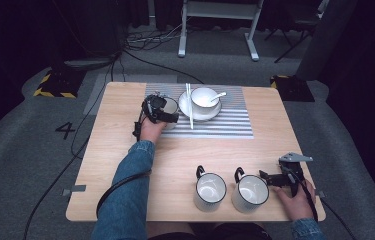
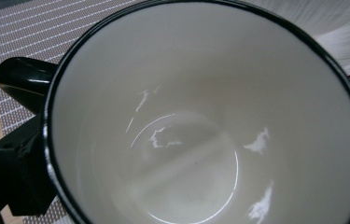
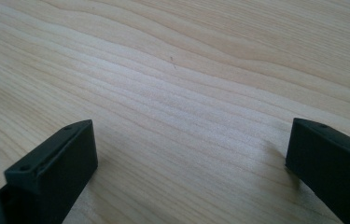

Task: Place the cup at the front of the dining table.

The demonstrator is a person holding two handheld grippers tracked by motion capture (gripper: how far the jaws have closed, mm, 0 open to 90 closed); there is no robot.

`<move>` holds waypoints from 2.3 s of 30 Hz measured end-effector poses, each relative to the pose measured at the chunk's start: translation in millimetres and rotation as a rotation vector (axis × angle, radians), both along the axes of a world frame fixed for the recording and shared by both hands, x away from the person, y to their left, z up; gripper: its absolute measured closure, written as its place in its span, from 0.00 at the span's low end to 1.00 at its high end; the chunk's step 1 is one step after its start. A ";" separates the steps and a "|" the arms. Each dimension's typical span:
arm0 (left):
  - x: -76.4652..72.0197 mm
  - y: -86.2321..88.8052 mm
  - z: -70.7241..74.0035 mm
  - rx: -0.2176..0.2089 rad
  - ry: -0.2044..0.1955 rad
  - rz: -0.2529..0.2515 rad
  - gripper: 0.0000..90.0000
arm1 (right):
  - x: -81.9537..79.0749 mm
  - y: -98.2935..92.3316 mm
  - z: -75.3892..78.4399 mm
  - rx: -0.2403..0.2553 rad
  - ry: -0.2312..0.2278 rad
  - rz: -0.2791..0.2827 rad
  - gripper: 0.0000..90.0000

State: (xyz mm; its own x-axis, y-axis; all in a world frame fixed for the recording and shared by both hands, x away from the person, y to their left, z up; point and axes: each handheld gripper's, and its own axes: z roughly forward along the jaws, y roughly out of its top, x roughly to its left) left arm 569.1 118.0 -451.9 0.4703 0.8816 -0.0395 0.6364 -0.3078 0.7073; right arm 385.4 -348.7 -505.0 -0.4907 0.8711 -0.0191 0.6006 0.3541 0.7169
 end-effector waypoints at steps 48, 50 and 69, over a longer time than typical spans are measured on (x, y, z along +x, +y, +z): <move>-191.4 54.6 118.1 -0.122 -0.164 -0.187 0.03 | -0.1 0.4 -0.2 0.003 -0.003 0.000 0.03; -200.8 57.3 120.4 -0.132 -0.181 -0.187 0.03 | -0.1 0.4 -0.2 0.002 -0.003 0.000 0.03; -254.1 92.7 95.7 -0.165 -0.179 -0.126 0.03 | 0.0 0.3 -0.1 0.002 -0.004 0.001 0.03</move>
State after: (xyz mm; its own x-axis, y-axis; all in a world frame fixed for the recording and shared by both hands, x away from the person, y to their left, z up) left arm 315.0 210.7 -356.2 0.5884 0.8042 -0.0840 0.4610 -0.2483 0.8520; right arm 385.5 -348.4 -505.1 -0.4917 0.8706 -0.0193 0.5975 0.3534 0.7198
